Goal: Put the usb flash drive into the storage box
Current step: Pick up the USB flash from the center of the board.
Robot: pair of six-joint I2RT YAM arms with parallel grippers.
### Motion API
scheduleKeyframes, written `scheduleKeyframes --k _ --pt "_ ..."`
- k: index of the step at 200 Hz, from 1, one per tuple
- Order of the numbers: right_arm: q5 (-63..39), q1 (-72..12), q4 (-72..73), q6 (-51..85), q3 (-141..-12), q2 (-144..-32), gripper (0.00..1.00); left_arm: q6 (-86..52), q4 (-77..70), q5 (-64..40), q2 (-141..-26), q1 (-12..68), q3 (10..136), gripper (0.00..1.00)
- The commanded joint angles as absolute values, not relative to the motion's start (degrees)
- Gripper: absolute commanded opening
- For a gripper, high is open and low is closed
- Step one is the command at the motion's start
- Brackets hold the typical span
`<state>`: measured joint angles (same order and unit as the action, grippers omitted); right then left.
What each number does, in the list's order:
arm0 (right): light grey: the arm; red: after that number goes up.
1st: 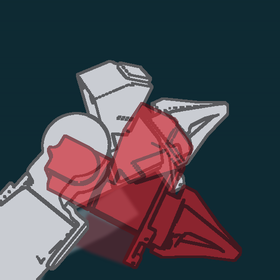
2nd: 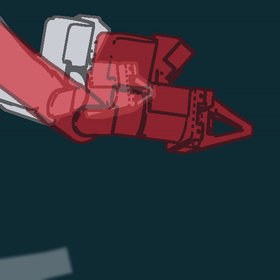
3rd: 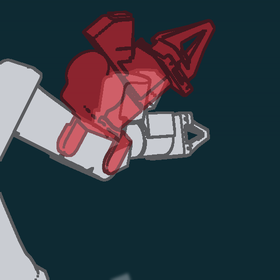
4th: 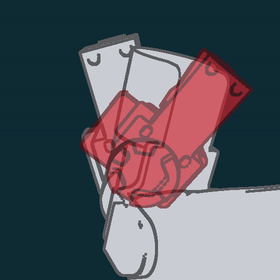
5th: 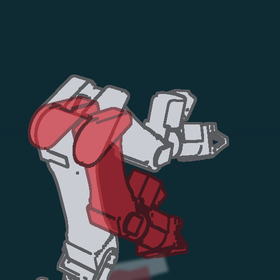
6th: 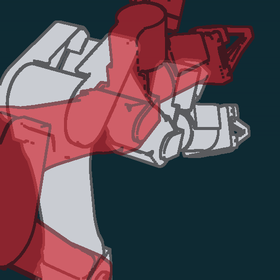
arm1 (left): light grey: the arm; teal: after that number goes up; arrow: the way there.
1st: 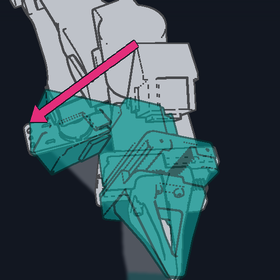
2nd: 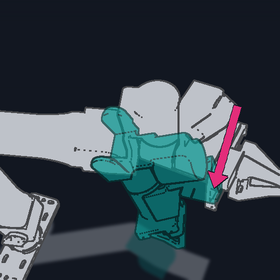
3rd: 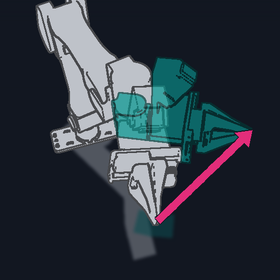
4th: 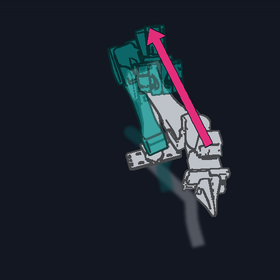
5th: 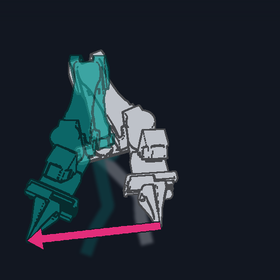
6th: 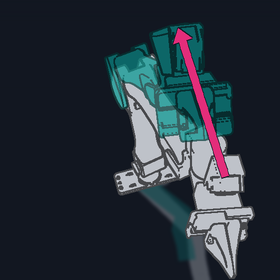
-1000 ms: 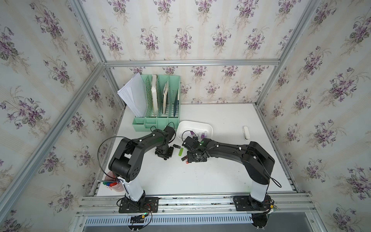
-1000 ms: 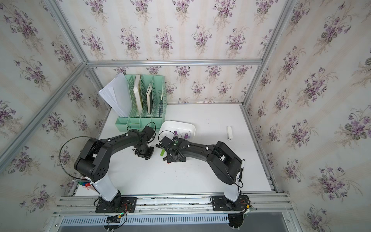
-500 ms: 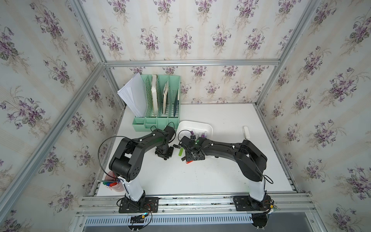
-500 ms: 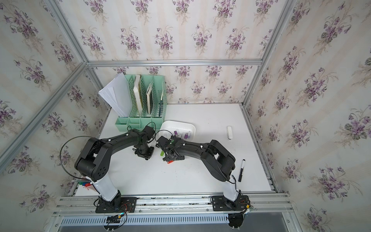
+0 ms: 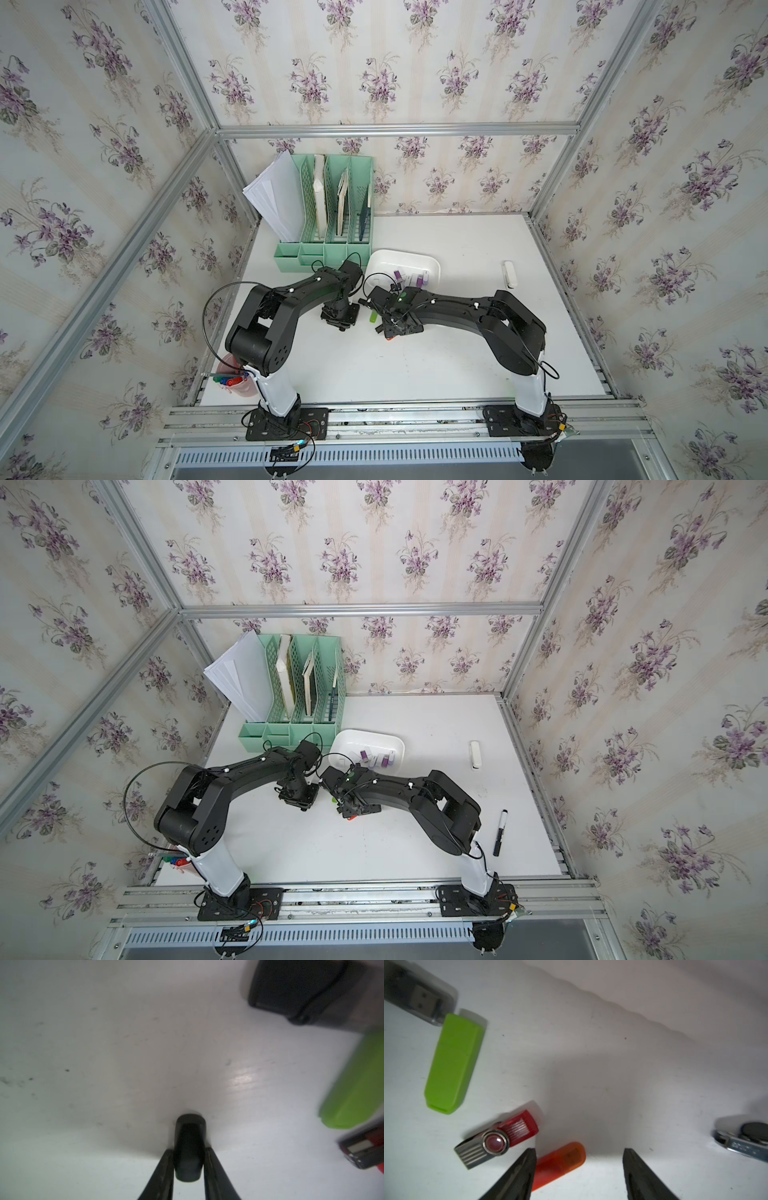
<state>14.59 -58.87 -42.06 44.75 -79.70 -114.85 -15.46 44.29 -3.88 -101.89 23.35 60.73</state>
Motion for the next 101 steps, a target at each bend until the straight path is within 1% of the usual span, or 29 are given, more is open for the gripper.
scheduleKeyframes --k 1,73,101 --pt "16.08 -59.24 -43.81 44.39 -79.99 -115.22 0.71 -15.64 43.68 -3.87 -102.52 23.3 60.03 0.29" --pt "15.44 -59.84 -44.24 45.14 -77.26 -113.51 0.71 -15.76 43.59 -4.22 -102.83 23.33 60.03 0.29" --pt "14.04 -60.03 -43.13 45.35 -76.59 -112.88 0.67 -15.74 43.59 -4.22 -102.83 23.35 59.94 0.29"
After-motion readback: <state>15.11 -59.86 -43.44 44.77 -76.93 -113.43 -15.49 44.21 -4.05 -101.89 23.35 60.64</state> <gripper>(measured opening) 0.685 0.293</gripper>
